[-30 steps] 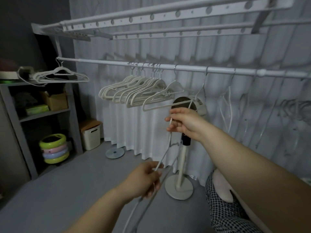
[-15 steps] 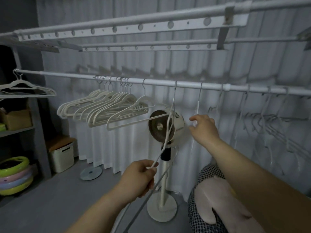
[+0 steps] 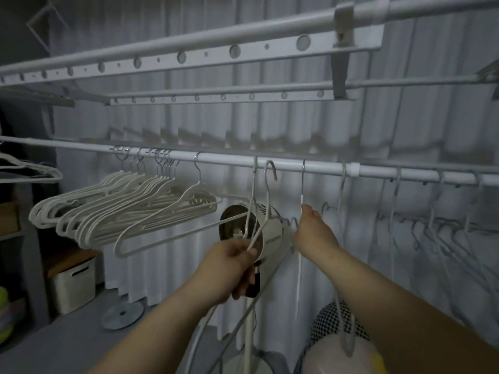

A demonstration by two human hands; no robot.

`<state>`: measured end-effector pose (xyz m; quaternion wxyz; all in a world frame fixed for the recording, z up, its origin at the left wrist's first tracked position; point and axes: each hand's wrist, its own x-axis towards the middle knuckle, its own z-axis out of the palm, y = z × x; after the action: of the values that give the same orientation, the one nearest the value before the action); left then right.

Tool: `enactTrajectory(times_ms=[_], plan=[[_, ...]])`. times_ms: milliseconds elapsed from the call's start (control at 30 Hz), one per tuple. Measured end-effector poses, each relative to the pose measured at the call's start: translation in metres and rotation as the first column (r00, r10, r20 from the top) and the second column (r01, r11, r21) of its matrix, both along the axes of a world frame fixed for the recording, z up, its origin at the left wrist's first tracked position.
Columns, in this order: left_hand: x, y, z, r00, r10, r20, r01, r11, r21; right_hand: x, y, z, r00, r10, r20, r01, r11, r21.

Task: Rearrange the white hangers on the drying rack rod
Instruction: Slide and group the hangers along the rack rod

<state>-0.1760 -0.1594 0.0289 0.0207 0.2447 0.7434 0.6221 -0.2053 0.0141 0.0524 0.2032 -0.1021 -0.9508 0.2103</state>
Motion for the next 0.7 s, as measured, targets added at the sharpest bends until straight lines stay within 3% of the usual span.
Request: enactTrajectory(times_ms=[400,700], plan=[[-0.045,0.048,0.027,0.998,0.046,-0.041,-0.043,0.997,0.063,-0.003,0.034,0.005,0.999,0.023,0.027,-0.024,0.999,0.046],[-0.067,0.06,0.034,0.999,0.026,0.04,-0.027,0.999,0.045,-0.002,0.031,0.006,0.998,0.037,0.044,-0.041,0.993,0.114]])
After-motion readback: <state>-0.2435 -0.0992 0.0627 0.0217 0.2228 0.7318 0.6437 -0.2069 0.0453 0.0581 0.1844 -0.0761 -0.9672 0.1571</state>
